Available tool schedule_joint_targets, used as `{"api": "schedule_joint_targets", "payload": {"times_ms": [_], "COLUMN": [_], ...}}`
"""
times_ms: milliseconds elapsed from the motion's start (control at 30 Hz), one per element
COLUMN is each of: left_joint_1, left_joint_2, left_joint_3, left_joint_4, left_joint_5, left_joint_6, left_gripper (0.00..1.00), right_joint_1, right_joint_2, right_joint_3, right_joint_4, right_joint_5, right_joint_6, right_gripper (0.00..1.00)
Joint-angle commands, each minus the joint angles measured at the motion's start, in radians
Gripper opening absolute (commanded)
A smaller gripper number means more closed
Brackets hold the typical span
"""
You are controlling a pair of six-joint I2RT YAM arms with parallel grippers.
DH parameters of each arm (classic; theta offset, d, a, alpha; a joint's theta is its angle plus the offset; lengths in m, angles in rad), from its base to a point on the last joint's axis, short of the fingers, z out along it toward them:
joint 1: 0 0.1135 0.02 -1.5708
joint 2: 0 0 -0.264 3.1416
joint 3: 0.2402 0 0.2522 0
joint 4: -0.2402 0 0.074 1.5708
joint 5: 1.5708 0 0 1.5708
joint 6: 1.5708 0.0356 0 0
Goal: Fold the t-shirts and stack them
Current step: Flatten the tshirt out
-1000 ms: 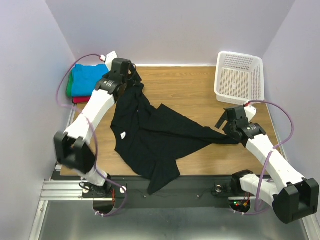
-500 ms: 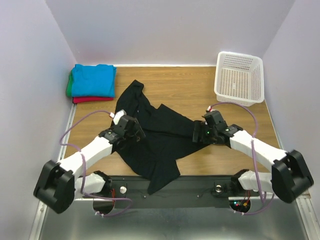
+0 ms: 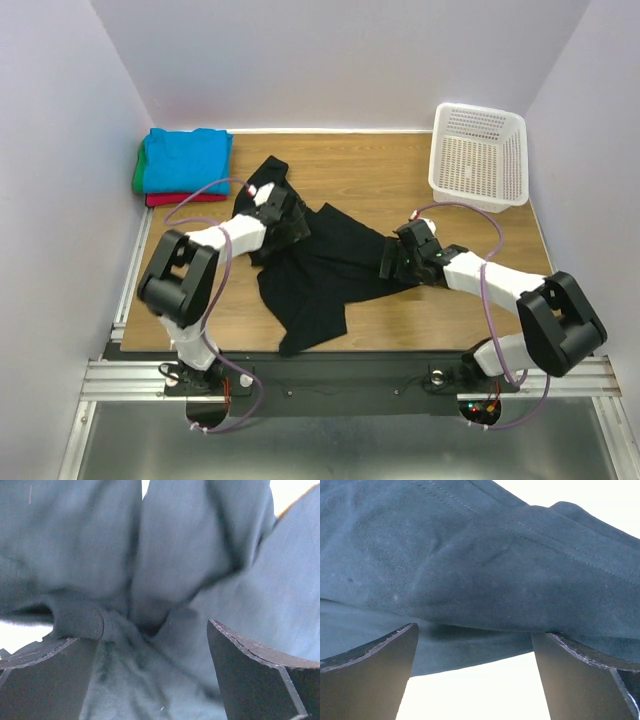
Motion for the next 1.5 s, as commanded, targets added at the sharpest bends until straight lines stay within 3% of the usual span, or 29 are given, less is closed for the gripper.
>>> {"api": "schedule_joint_targets", "payload": {"times_ms": [0, 133, 300, 433, 500, 567, 667, 833, 967, 1200, 1367, 1467], "left_joint_1": [0.029, 0.058, 0.106, 0.105, 0.103, 0.102, 0.101, 0.115, 0.137, 0.147, 0.166, 0.177], "left_joint_2": [0.205, 0.381, 0.604, 0.62, 0.488, 0.365, 0.023, -0.308, -0.546, -0.729, -0.601, -0.484], "left_joint_3": [0.13, 0.417, 0.904, 1.031, 0.947, 0.759, 0.466, 0.064, -0.241, -0.497, -0.486, -0.442], "left_joint_4": [-0.043, -0.095, -0.219, -0.336, -0.277, -0.22, -0.137, -0.173, -0.189, -0.062, 0.023, 0.038], "left_joint_5": [-0.04, -0.063, -0.083, -0.112, -0.074, -0.046, -0.06, -0.129, -0.093, 0.009, 0.03, 0.036], "left_joint_6": [0.076, 0.19, 0.275, 0.296, 0.294, 0.276, 0.221, 0.031, -0.052, -0.1, -0.08, -0.056], "left_gripper": [0.98, 0.98, 0.98, 0.98, 0.98, 0.99, 0.99, 0.99, 0.99, 0.98, 0.98, 0.85], "right_joint_1": [0.008, 0.009, 0.009, 0.008, 0.008, 0.008, 0.009, 0.001, -0.003, -0.003, -0.003, -0.005], "right_joint_2": [0.075, 0.169, 0.285, 0.267, 0.226, 0.137, -0.015, -0.225, -0.337, -0.42, -0.406, -0.412], "right_joint_3": [0.031, 0.065, 0.176, 0.243, 0.232, 0.204, 0.116, -0.015, -0.079, -0.115, -0.107, -0.106], "right_joint_4": [0.046, 0.108, 0.137, 0.137, 0.136, 0.134, 0.116, 0.059, -0.012, -0.076, -0.088, -0.108], "right_joint_5": [0.064, -0.041, -0.078, -0.117, -0.116, -0.096, -0.081, -0.044, -0.009, 0.019, 0.014, 0.027], "right_joint_6": [0.02, -0.005, -0.044, -0.051, -0.044, -0.032, -0.003, 0.063, 0.101, 0.143, 0.138, 0.138], "right_gripper": [1.0, 1.0, 1.0, 1.0, 1.0, 1.0, 1.0, 1.0, 1.0, 1.0, 1.0, 1.0]}}
